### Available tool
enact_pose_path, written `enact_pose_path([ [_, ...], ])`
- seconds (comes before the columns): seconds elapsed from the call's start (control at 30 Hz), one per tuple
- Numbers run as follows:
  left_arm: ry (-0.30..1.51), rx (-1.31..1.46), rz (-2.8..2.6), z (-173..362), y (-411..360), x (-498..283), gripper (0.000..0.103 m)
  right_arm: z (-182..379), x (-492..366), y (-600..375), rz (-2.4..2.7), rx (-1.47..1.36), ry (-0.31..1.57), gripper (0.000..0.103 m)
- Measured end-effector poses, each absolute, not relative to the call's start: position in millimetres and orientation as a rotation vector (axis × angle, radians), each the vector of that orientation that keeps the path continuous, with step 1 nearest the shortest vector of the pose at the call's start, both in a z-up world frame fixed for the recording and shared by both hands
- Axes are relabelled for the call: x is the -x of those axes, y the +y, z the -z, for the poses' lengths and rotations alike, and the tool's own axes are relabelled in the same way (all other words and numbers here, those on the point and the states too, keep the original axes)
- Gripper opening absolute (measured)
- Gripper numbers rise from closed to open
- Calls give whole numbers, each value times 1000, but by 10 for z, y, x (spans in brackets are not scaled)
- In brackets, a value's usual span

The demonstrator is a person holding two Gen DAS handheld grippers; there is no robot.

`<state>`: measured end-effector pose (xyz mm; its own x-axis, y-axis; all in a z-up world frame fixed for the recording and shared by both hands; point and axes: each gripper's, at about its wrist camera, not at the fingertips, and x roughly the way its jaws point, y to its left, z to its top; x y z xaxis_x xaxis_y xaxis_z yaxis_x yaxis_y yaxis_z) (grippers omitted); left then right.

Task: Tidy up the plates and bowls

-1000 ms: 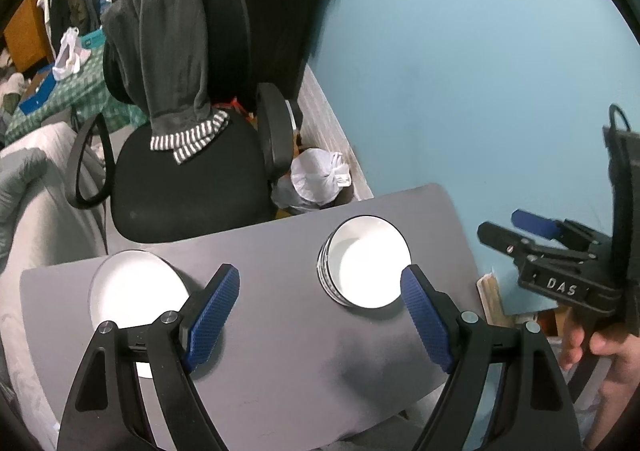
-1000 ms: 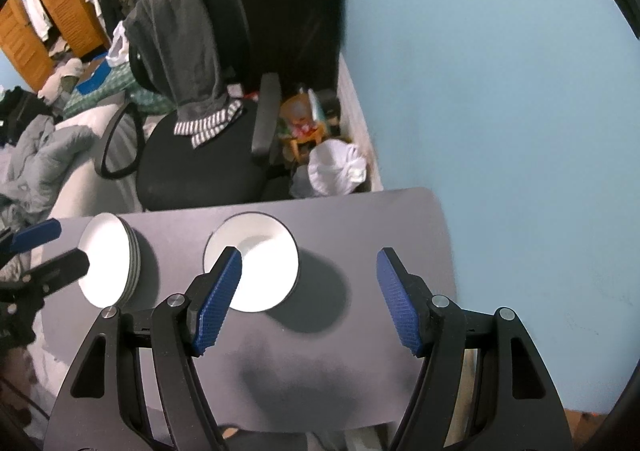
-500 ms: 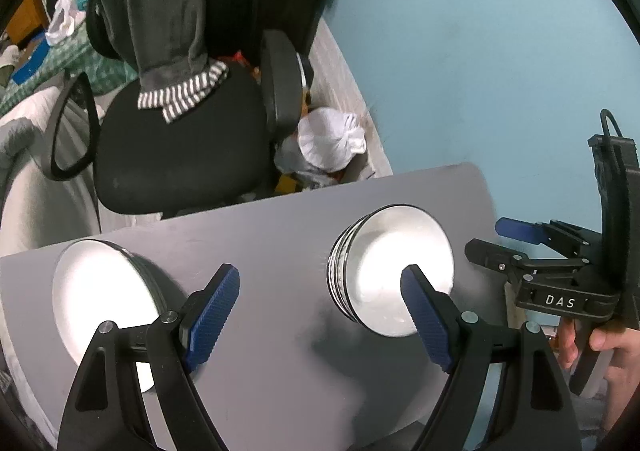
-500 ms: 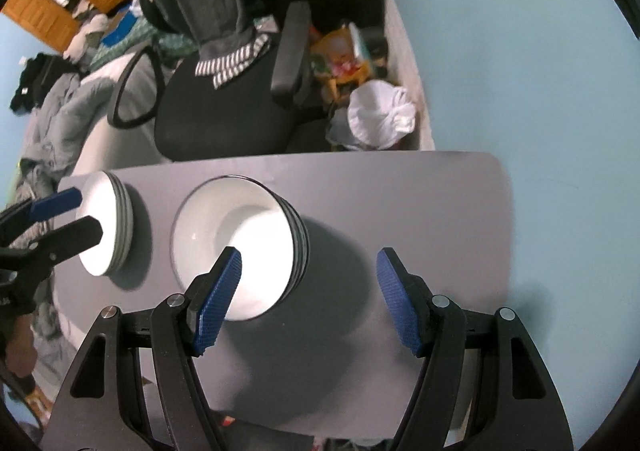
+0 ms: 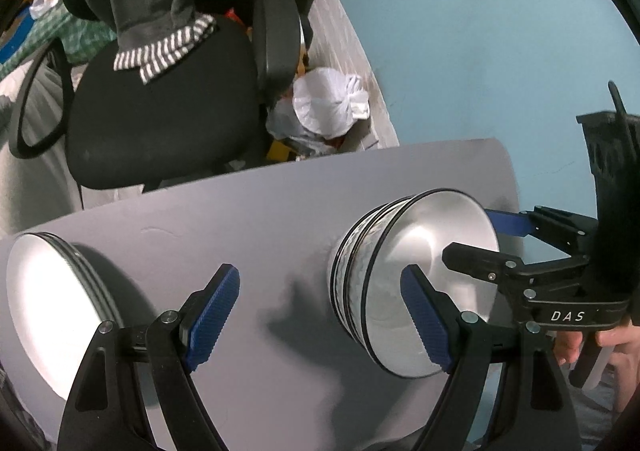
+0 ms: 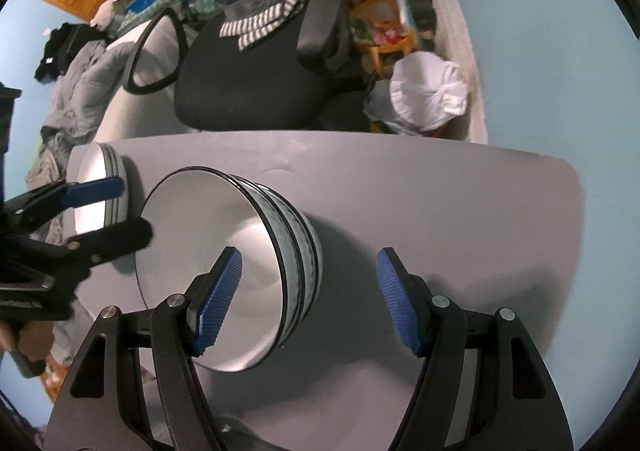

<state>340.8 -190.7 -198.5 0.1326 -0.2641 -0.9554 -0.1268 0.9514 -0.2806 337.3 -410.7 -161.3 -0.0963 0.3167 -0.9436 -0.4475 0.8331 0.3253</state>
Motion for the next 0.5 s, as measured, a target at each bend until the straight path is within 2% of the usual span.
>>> enact_pose_path([
  [0.3,1512,374,117,2295,-1978,-3443,84,1863,-3428,-4140,-684,38,1622,69],
  [0.37,1525,387,119,2336,-1980,-3444,80,1870,-3432,-4136,-695,27,1623,69],
  [0.5,1536,400,110,2388,-1982,-3462,76,1914,-3437,-4114,-702,36,1648,54],
])
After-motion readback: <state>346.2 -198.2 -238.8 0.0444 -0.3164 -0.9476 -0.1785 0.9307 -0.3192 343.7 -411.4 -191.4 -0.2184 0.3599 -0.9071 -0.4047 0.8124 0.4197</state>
